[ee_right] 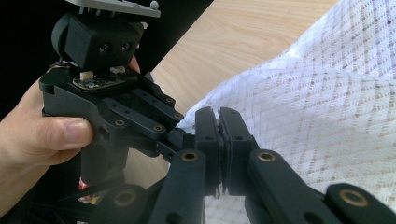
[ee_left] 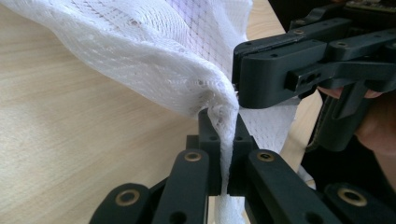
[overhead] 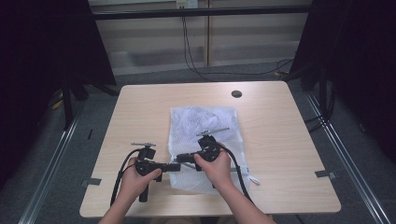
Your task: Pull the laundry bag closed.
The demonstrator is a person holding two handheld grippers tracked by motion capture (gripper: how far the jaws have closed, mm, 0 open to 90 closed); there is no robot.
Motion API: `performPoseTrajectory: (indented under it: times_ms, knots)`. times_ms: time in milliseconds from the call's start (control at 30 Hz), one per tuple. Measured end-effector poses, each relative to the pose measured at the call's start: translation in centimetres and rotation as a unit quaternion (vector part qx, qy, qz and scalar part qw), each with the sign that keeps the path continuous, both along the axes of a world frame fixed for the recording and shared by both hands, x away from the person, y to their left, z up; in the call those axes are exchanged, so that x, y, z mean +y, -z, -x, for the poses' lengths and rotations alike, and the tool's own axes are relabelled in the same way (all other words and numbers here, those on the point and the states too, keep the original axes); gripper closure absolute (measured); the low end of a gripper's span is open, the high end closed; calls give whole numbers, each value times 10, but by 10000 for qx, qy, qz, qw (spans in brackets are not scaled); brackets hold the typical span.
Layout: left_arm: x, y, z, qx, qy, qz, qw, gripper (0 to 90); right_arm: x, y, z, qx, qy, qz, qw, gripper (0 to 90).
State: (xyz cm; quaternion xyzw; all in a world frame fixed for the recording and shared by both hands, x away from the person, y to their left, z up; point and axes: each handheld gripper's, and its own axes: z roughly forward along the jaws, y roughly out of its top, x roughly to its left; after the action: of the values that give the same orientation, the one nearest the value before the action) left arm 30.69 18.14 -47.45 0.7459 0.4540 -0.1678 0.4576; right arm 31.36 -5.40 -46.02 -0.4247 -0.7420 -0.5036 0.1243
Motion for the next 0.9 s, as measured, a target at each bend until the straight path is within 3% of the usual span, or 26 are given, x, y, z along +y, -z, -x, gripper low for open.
performPoseTrajectory:
  times_ms: [67,167,900]
  knots:
    - [3,-1,-1,-5,-57,44,10000,887,-2,0,0,-42,56,115,9999,878]
    - [6,-2,-1,-5,-91,142,9999,887,-8,1,-2,-2,106,68,9999,878]
    - [3,-3,1,10,-117,-8,9999,886,-17,3,0,27,54,134,9999,878]
